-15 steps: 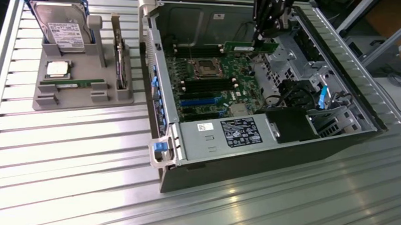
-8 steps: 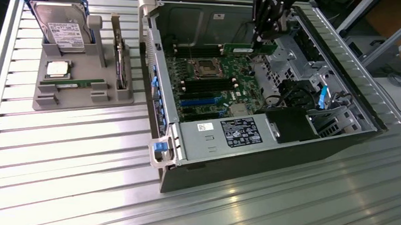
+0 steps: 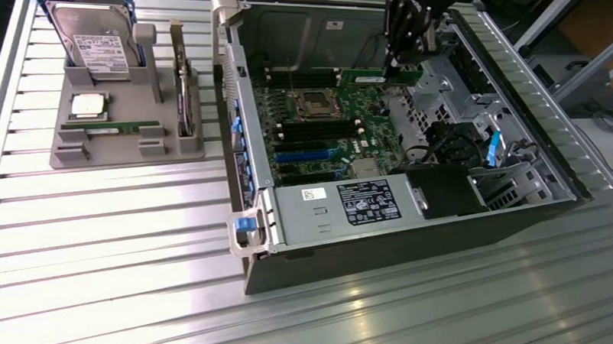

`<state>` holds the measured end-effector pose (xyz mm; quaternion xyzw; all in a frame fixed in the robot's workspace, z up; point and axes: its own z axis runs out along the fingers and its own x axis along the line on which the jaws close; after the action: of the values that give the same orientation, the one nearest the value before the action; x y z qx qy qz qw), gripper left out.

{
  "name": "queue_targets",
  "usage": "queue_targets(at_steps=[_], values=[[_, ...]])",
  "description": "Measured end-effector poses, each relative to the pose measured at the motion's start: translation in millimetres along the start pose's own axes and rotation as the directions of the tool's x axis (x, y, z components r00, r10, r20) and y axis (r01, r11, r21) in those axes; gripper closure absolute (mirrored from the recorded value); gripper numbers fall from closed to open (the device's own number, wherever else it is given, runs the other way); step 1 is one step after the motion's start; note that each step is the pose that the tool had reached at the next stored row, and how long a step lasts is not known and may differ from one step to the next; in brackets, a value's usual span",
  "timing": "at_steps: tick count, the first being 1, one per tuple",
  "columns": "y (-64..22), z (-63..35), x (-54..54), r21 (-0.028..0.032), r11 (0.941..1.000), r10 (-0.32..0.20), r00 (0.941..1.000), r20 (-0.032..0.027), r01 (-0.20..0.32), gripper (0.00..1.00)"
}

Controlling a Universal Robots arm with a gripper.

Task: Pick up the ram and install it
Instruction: 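Insert the ram into the slot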

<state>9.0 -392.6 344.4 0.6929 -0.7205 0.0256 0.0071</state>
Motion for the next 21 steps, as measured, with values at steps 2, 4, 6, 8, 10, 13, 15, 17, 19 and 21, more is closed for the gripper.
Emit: queue_targets(at_steps=[2,4,6,8,10,13,15,17,19,21], values=[[0.0,0.9,0.0,0.0000,1.0000,0.000,1.0000,0.0000,0.000,0.88],[0.1,2.5,-0.1,0.0000,1.0000,0.000,1.0000,0.0000,0.000,0.88],[0.1,4.1,-0.2,-0.0001,1.0000,0.000,1.0000,-0.0001,0.000,0.88],[0.2,6.1,-0.3,0.0000,1.0000,0.000,1.0000,0.0000,0.000,0.88],[0.2,7.4,-0.3,0.0000,1.0000,0.000,1.0000,0.0000,0.000,0.88],[0.2,9.1,-0.4,0.0000,1.0000,0.000,1.0000,0.0000,0.000,0.88],[0.3,10.9,-0.5,0.0000,1.0000,0.000,1.0000,-0.0001,0.000,0.88],[0.4,13.3,-0.6,0.0000,1.0000,0.000,1.0000,-0.0001,0.000,0.88],[0.4,14.5,-0.7,0.0000,1.0000,0.000,1.0000,0.0000,0.000,0.88],[0.4,15.4,-0.7,0.0000,1.0000,0.000,1.0000,0.0000,0.000,0.88]])
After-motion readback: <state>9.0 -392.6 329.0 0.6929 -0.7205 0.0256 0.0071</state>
